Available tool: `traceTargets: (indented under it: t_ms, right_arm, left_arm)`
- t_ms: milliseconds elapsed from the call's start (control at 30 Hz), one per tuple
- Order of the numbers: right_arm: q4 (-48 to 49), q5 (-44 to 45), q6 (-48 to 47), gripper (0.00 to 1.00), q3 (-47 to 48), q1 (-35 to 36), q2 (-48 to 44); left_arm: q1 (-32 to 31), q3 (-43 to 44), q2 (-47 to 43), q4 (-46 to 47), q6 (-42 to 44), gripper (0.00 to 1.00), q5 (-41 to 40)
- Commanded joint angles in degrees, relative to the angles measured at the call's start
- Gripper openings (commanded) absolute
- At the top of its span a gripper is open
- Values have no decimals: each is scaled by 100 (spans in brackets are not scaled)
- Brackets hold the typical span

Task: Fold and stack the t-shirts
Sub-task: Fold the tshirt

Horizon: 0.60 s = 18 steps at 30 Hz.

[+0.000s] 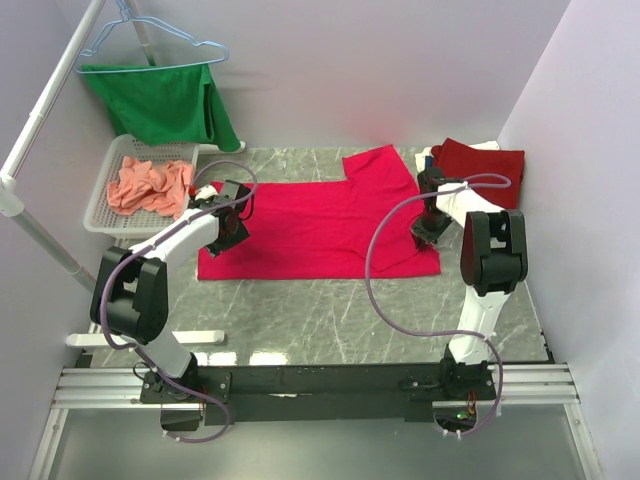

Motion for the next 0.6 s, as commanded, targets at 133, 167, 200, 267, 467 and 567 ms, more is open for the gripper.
traceTargets:
  t_ms: [133, 167, 200, 267, 467, 567]
  right_arm:
    - [-186, 197, 12, 0, 320, -17, -180]
    - [-204, 180, 12, 0, 372, -8, -207]
    - [-230, 162, 21, 0, 416, 1, -251]
    - [-265, 118, 12, 0, 539, 18, -295]
    - [-327, -57, -23, 0, 1058, 106, -260]
    - [-222, -250, -85, 0, 1348, 141, -111]
  left_arm:
    - [-5, -11, -97, 72, 100, 64, 3]
    - [-5, -2, -88, 72, 100, 64, 3]
    - [-5, 7, -70, 72, 109, 63, 3]
    - [-5, 25, -79, 64, 126, 64, -6]
    - [-5, 60, -70, 37, 153, 63, -24]
    - [-5, 77, -70, 20, 170, 63, -24]
